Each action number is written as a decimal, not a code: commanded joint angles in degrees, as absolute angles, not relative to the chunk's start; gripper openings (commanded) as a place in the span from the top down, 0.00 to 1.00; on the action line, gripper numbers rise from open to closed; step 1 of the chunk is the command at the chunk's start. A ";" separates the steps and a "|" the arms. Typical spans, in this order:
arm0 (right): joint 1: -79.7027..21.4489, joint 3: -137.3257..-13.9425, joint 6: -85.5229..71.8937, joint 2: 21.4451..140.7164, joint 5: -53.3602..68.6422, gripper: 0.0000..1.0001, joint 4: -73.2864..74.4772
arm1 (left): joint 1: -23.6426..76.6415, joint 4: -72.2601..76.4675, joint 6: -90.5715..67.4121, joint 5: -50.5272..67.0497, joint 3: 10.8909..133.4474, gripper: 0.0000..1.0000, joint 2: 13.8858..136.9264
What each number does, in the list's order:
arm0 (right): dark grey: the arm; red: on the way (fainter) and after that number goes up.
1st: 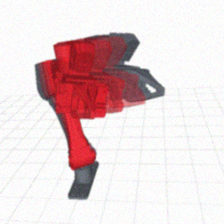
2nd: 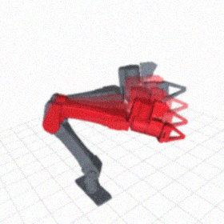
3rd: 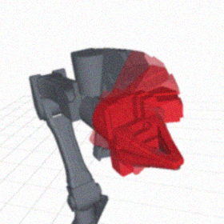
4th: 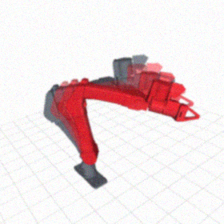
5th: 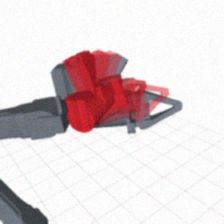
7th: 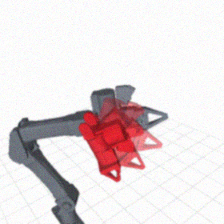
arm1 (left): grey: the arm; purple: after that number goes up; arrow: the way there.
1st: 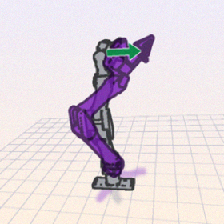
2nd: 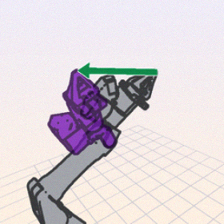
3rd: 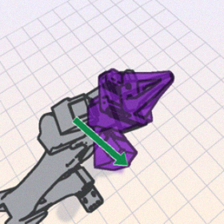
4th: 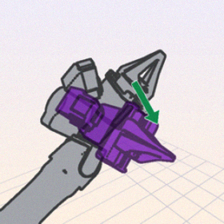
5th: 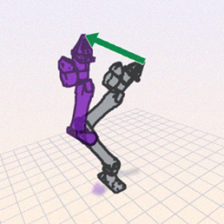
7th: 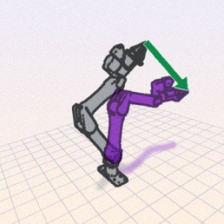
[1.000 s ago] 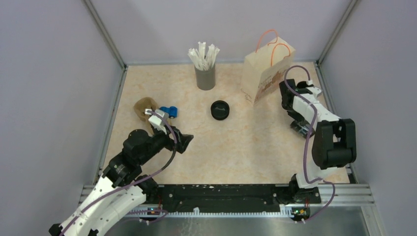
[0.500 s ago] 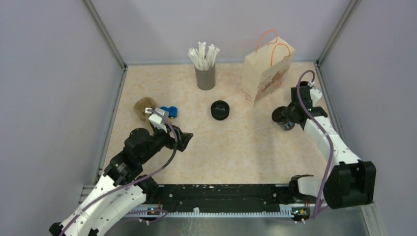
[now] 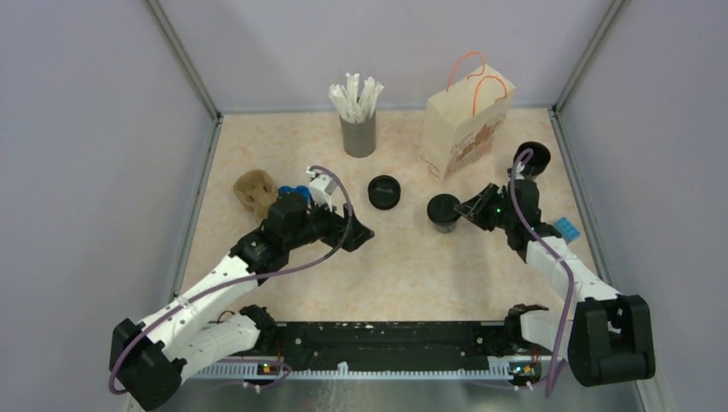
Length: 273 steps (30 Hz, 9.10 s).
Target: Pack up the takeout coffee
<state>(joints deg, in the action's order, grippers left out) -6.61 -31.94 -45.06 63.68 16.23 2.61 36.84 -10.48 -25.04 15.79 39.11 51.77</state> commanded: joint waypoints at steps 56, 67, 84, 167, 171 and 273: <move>-8.87 -82.02 -49.06 80.22 -7.31 0.41 20.63 | 36.76 -25.22 -9.37 2.27 39.77 0.01 36.18; -15.21 -85.07 -48.78 86.19 -17.15 0.44 21.86 | 36.79 -24.99 -9.28 3.81 39.39 0.01 34.48; -17.64 -105.14 -41.60 98.60 -30.69 0.60 37.62 | 36.78 -24.85 -8.80 4.79 39.47 0.01 34.78; -44.93 -58.05 -42.87 62.01 2.79 1.00 19.12 | 36.71 -29.81 -22.48 -26.92 60.46 0.01 38.71; -46.03 -57.54 -44.75 62.89 1.32 1.00 16.63 | 36.65 -29.18 -22.10 -28.93 59.60 0.01 40.14; -46.80 -73.53 -18.96 49.74 -8.96 0.12 46.32 | 1.29 -32.35 -28.63 -18.36 69.29 0.55 93.64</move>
